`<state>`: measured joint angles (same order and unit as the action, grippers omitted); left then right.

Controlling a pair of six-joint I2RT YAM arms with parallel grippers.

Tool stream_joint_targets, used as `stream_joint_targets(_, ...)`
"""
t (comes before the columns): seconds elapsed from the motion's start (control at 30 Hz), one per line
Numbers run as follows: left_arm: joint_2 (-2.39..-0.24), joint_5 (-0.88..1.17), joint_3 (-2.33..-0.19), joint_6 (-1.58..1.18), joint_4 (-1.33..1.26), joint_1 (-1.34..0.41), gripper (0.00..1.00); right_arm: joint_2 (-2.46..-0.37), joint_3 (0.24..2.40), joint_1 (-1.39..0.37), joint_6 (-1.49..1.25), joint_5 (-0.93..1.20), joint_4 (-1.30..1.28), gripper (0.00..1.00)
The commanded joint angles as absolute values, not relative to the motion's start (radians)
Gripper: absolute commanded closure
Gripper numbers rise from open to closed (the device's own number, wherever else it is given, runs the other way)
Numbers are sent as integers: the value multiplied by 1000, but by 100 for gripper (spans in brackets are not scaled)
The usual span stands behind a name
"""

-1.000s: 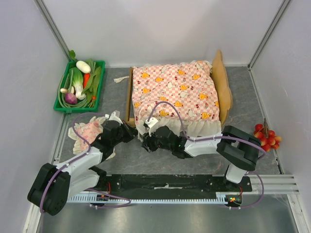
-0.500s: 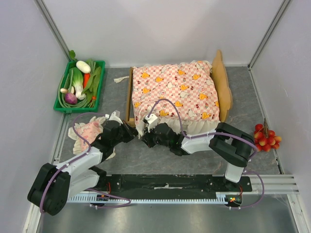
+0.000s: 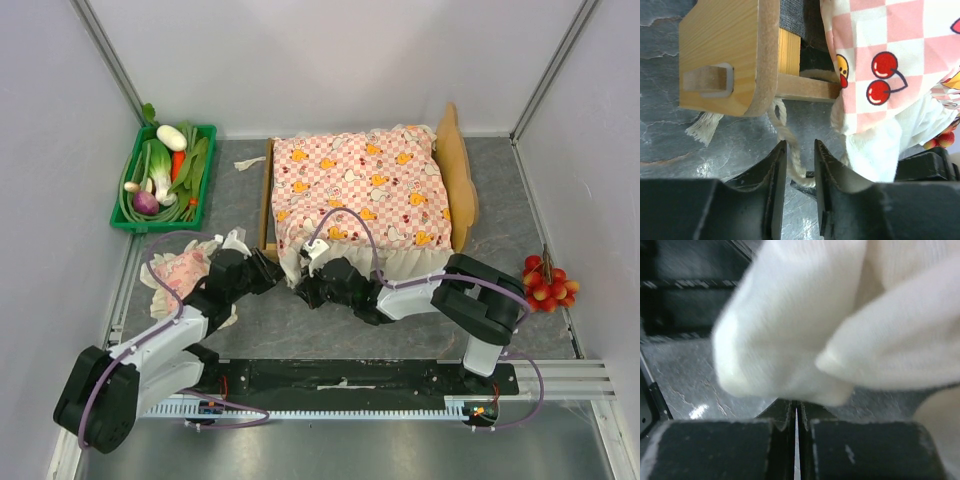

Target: Set up the pet bed

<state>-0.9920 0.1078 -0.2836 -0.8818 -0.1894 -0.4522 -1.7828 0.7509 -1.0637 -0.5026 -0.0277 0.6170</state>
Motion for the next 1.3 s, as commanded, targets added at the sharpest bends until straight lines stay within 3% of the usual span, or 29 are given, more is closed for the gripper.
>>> stream_joint_targets(0.0,-922,36,-316,-782,-97,-456,62,-1726,703,-1062,-522,-57,627,100)
stream_joint_targets(0.2,-888,-83,-313,-700,-18,-456,56,-1713,686,-1063,-523,-45,630,100)
stream_joint_targets(0.93,-1176,-252,-354,-802,-152,-457,56,-1707,716,-1061,-522,-5,661,100)
stream_joint_targets(1.03,-1213,-239,-354,-811,-178,-462,58,-1709,716,-1062,-523,-2,664,100)
stream_joint_targets(1.27,-1244,-222,-322,-827,-221,-468,86,-1713,713,-1060,-523,-2,664,100)
